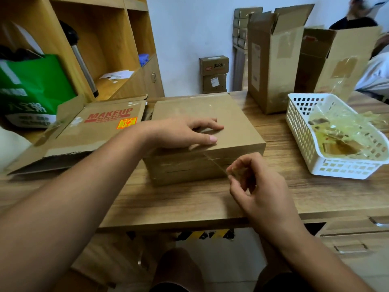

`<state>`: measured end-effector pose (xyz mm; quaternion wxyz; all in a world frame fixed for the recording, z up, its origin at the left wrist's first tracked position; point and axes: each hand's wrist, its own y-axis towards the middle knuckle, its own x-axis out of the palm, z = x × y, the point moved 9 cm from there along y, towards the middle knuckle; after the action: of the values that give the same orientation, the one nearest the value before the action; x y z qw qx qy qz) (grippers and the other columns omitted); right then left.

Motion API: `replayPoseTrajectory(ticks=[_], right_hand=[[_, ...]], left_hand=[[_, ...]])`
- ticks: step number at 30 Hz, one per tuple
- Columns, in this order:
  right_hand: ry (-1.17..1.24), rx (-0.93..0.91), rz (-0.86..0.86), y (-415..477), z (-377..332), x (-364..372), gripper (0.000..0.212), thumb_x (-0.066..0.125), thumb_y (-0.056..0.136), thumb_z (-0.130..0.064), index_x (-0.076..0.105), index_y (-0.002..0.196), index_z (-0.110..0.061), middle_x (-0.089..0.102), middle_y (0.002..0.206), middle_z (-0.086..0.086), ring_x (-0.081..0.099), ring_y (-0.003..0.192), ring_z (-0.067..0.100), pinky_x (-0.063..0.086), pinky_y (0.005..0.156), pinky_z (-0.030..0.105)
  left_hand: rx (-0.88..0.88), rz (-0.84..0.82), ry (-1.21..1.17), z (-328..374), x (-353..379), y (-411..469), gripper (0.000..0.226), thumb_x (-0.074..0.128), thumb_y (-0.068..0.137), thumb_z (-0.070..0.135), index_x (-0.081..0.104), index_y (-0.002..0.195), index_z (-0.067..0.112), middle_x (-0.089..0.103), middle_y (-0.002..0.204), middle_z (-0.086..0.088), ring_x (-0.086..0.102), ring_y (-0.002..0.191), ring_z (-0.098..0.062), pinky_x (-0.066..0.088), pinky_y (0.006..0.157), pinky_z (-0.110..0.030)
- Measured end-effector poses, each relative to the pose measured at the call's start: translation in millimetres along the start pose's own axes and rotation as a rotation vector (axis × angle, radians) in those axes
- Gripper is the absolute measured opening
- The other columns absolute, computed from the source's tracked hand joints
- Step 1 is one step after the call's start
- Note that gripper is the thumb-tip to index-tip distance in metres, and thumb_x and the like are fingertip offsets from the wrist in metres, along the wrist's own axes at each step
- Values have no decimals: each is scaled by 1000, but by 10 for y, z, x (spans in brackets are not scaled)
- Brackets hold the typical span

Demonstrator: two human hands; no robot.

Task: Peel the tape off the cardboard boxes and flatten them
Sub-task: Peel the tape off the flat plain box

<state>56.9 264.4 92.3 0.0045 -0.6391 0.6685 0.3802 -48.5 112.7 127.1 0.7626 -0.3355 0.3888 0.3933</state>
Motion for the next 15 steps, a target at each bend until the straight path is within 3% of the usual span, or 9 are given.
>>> replayPoseTrajectory(ticks=[4, 7, 10, 13, 15], right_hand=[[-29, 1, -9, 25, 17, -50, 29, 72, 86, -9, 59, 96, -32, 69, 87, -12, 62, 73, 11, 47, 60, 18], [-3, 1, -55, -59, -32, 6, 29, 70, 87, -13, 55, 93, -37, 68, 86, -10, 61, 73, 13, 49, 60, 22], [8, -25, -206, -310, -127, 256, 21, 62, 86, -25, 49, 93, -40, 66, 89, -9, 62, 78, 10, 53, 66, 29], [39, -131, -338, -561, -285, 491, 29, 63, 87, -19, 49, 98, -42, 62, 96, -16, 62, 85, 7, 52, 70, 25], [59, -159, -334, -579, -320, 491, 23, 61, 87, -23, 50, 99, -39, 59, 92, -17, 61, 83, 9, 51, 67, 25]], left_hand=[[35, -17, 13, 2, 44, -37, 54, 55, 97, 53, 38, 149, 51, 18, 162, 29, 16, 137, 13, 9, 110, -18], [63, 52, -39, -3, 64, -6, 55, 57, 96, 54, 42, 149, 47, 21, 163, 23, 18, 145, 7, 10, 115, -19], [79, 128, -95, -15, 80, 28, 55, 59, 94, 54, 46, 147, 45, 26, 163, 20, 21, 147, 4, 12, 114, -19], [69, 190, -128, -41, 50, 56, 54, 63, 91, 56, 51, 143, 45, 32, 160, 21, 28, 144, 3, 18, 110, -19], [69, 228, -141, -50, 29, 67, 54, 66, 90, 55, 54, 141, 42, 37, 158, 20, 33, 141, 2, 20, 109, -18]])
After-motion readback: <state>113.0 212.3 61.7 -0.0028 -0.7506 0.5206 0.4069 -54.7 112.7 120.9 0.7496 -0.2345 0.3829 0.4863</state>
